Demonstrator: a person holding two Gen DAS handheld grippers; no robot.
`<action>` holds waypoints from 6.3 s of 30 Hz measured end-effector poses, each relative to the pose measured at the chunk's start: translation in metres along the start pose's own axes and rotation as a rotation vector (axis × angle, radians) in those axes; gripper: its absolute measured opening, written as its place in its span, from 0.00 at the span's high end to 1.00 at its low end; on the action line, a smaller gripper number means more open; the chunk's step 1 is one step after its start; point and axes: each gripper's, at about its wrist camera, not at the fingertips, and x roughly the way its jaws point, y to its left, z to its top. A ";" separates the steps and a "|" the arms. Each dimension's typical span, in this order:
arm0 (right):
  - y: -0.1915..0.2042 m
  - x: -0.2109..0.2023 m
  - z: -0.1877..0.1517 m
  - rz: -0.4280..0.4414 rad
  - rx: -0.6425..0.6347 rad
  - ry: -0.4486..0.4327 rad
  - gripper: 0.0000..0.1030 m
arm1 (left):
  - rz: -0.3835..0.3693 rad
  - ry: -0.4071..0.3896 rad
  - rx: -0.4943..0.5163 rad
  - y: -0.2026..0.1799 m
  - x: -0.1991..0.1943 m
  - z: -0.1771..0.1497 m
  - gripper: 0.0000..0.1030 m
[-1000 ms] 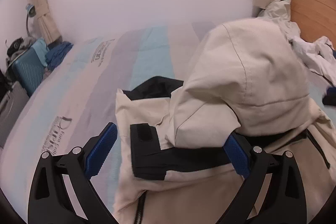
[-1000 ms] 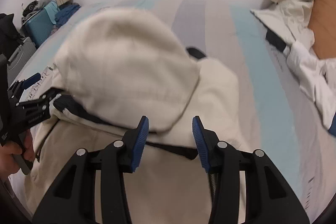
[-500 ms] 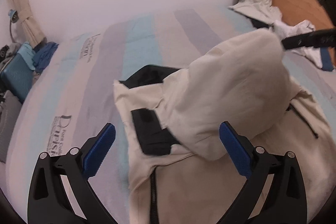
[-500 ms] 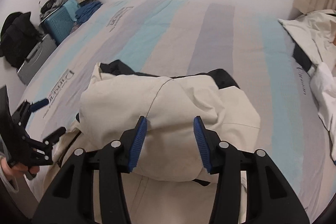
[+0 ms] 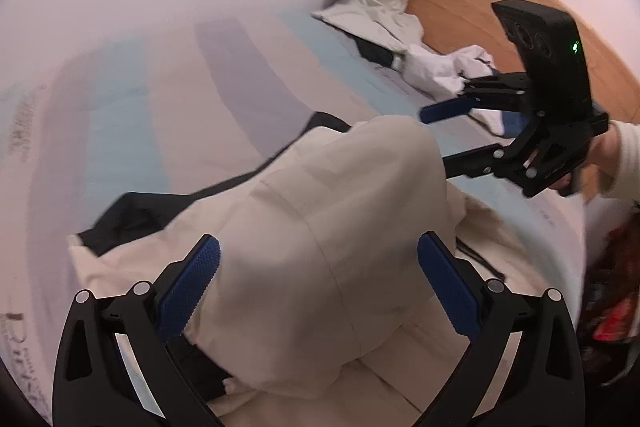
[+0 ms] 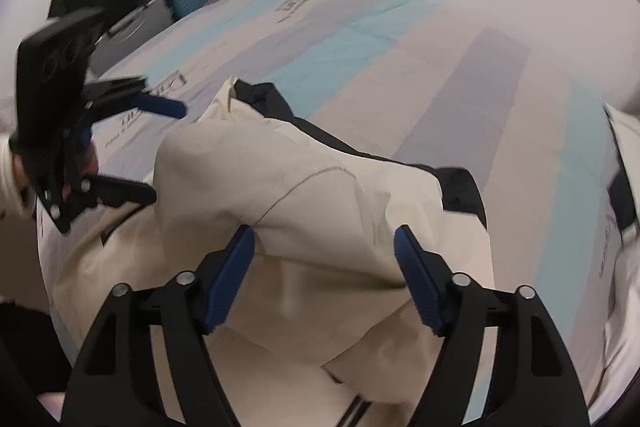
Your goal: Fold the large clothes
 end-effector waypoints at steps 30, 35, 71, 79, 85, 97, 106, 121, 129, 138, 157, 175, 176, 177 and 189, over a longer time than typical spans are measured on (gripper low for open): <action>-0.043 -0.002 0.115 -0.083 -0.038 -0.110 0.97 | 0.086 -0.027 0.181 0.057 -0.001 0.120 0.92; -0.039 -0.025 0.122 -0.148 -0.079 -0.212 0.97 | 0.168 -0.123 0.219 0.056 -0.022 0.137 0.92; 0.045 0.076 -0.101 -0.139 0.240 0.013 0.94 | 0.178 0.065 -0.063 -0.016 0.065 -0.088 0.60; 0.055 0.009 -0.081 -0.136 0.307 -0.153 0.41 | 0.236 -0.100 -0.015 -0.047 0.007 -0.057 0.06; 0.030 0.023 -0.076 -0.114 0.336 -0.122 0.72 | 0.247 -0.095 -0.070 -0.016 0.017 -0.048 0.06; 0.016 0.076 -0.098 -0.115 0.353 -0.014 0.75 | 0.277 0.077 -0.153 0.018 0.072 -0.085 0.09; 0.018 0.078 -0.094 -0.128 0.354 -0.022 0.69 | 0.287 0.104 -0.170 0.022 0.074 -0.085 0.09; 0.089 -0.016 -0.211 -0.296 0.476 0.089 0.34 | 0.441 0.167 -0.252 -0.016 -0.093 -0.219 0.06; 0.103 -0.035 -0.308 -0.375 0.513 0.162 0.28 | 0.547 0.237 -0.427 -0.056 -0.126 -0.297 0.06; 0.099 -0.091 -0.414 -0.363 0.668 0.224 0.28 | 0.574 0.301 -0.468 -0.079 -0.146 -0.359 0.06; 0.107 -0.079 -0.439 -0.252 0.770 0.248 0.48 | 0.458 0.272 -0.541 -0.081 -0.147 -0.386 0.36; 0.122 -0.114 -0.421 -0.215 0.729 0.213 0.85 | 0.405 0.304 -0.524 -0.093 -0.166 -0.362 0.87; 0.123 -0.118 -0.418 -0.213 0.722 0.210 0.85 | 0.404 0.303 -0.517 -0.095 -0.168 -0.359 0.87; 0.123 -0.118 -0.413 -0.211 0.719 0.209 0.85 | 0.406 0.304 -0.503 -0.098 -0.170 -0.354 0.88; 0.079 -0.169 -0.303 -0.092 0.712 0.100 0.88 | 0.408 0.312 -0.404 -0.116 -0.216 -0.230 0.90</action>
